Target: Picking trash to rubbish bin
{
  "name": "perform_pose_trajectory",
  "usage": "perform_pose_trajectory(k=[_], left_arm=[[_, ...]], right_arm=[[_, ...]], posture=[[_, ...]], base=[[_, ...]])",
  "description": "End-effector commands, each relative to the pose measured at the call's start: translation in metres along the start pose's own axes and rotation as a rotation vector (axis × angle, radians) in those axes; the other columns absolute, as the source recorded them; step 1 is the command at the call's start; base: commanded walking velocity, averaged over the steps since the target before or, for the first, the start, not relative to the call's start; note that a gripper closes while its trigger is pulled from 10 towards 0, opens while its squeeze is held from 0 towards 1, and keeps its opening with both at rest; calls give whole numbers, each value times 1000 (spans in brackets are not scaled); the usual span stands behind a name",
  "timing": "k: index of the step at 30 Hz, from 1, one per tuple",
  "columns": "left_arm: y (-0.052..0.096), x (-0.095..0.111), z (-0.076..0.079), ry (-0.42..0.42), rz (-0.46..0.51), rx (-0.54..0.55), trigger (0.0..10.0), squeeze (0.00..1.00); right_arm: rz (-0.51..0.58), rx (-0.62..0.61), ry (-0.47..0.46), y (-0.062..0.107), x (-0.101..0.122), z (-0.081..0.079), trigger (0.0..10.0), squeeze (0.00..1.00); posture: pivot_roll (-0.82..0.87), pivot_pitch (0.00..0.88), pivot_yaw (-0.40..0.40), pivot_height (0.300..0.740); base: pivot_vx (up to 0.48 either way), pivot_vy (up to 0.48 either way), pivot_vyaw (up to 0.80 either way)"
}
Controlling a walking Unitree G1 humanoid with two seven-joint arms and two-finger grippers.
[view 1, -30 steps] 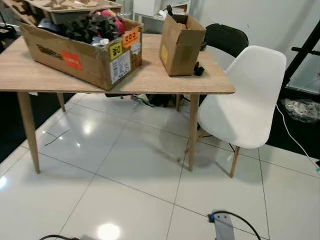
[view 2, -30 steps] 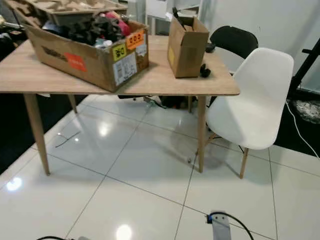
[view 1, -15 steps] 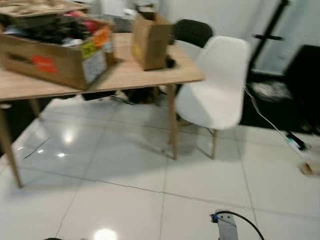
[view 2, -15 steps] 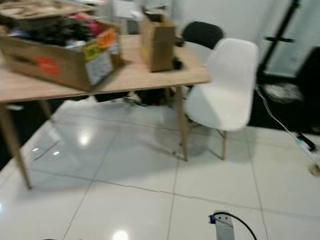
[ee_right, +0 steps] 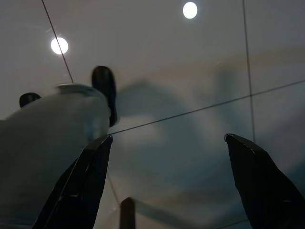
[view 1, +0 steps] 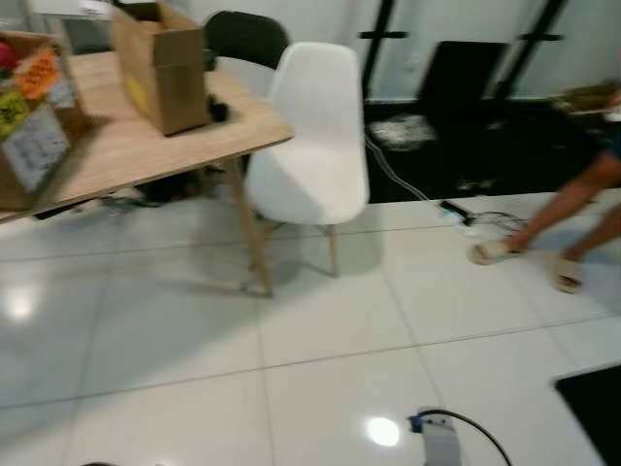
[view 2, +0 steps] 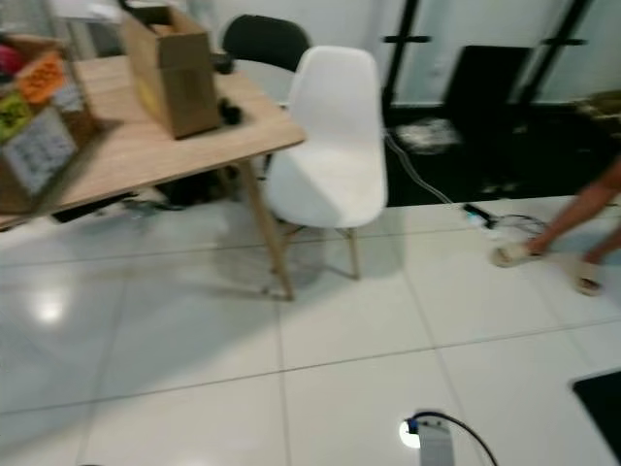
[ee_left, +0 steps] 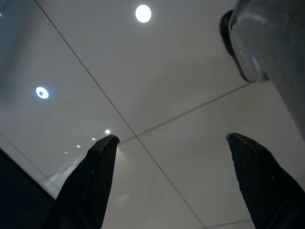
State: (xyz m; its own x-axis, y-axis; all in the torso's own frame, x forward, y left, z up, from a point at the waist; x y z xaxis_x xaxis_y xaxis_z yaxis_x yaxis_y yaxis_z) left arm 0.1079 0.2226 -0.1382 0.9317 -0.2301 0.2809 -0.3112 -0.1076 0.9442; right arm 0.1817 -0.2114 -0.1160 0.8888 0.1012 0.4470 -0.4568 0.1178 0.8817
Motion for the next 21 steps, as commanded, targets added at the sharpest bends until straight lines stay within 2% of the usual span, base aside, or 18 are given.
perform_pose_trajectory(k=[1, 21], left_arm=[[-1, 13, 17, -6, 44, -58, 10000, 0], [-1, 12, 17, -2, 42, -55, 10000, 0]], right_arm=[[-25, 2, 7, 0, -7, 0, 10000, 0], [-22, 15, 20, 0, -3, -4, 10000, 0]], posture=[[110, 59, -47, 740], [119, 58, -47, 740]], base=[[0, 0, -800], [0, 0, -800]])
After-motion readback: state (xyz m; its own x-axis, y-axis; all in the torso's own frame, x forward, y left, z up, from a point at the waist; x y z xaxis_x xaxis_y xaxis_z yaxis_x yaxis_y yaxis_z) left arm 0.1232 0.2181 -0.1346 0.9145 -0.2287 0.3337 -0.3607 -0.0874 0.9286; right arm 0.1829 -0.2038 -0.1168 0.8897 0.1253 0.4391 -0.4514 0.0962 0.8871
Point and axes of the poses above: a point about 5 cm out from each wrist's last joint towards the gripper, its own y axis pointing back from the gripper into the wrist, its own x axis along the axis of the wrist's last joint, z = x × y, the point moved 3 cm from there along -y, pointing out of the wrist towards the gripper, and after that the axes turned 7 degrees about y, right-handed, at the moved point
